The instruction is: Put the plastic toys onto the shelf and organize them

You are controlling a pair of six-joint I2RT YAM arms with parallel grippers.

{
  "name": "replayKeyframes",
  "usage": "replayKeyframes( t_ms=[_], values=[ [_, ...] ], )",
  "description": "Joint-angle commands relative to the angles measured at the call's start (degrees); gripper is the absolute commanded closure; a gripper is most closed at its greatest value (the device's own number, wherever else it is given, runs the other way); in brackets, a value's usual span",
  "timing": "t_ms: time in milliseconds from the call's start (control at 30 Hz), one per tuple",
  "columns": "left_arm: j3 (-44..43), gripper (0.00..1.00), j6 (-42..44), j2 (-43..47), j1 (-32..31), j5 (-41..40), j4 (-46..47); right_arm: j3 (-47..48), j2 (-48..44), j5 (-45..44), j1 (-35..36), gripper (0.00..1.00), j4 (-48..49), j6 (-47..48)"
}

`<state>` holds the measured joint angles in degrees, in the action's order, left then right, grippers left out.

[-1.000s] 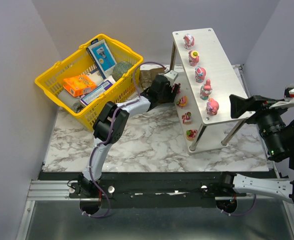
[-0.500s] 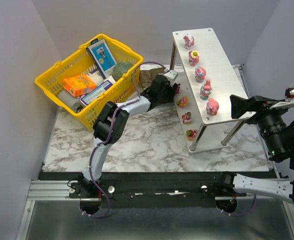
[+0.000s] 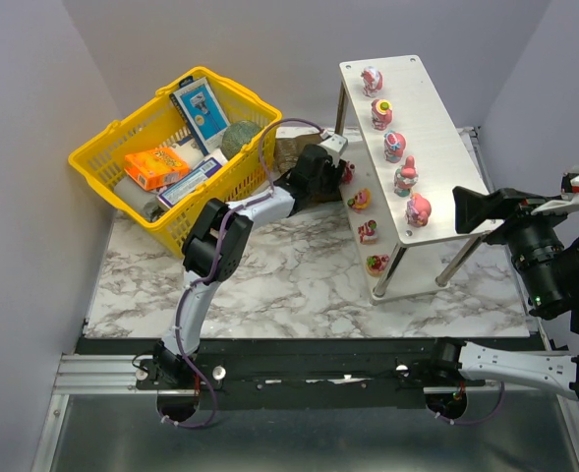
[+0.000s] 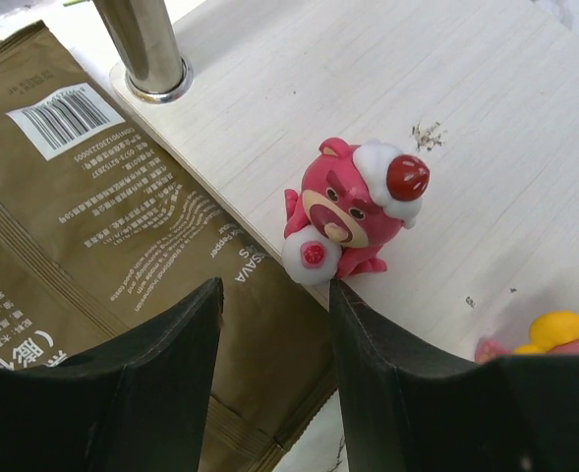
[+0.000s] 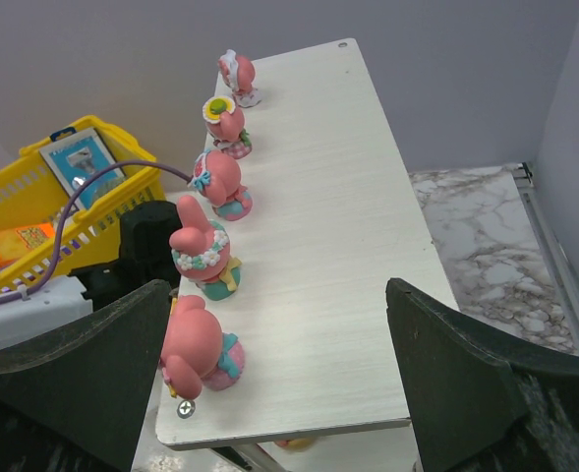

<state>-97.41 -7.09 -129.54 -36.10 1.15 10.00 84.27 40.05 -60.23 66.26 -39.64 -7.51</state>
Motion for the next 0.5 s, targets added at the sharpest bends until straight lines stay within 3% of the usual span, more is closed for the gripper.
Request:
replayKeyframes(
  t_ms=[0, 467],
  values=[
    [-1.2, 0.44, -0.4, 0.6, 0.2, 1.4, -0.2, -0.2, -0.8, -0.4, -0.2, 0.03, -0.7, 0.1],
    [9.4, 0.26, -2.4, 10.8, 0.2, -0.7, 4.4, 1.0, 0.1, 0.6, -0.2, 0.03, -0.2, 1.4]
  ],
)
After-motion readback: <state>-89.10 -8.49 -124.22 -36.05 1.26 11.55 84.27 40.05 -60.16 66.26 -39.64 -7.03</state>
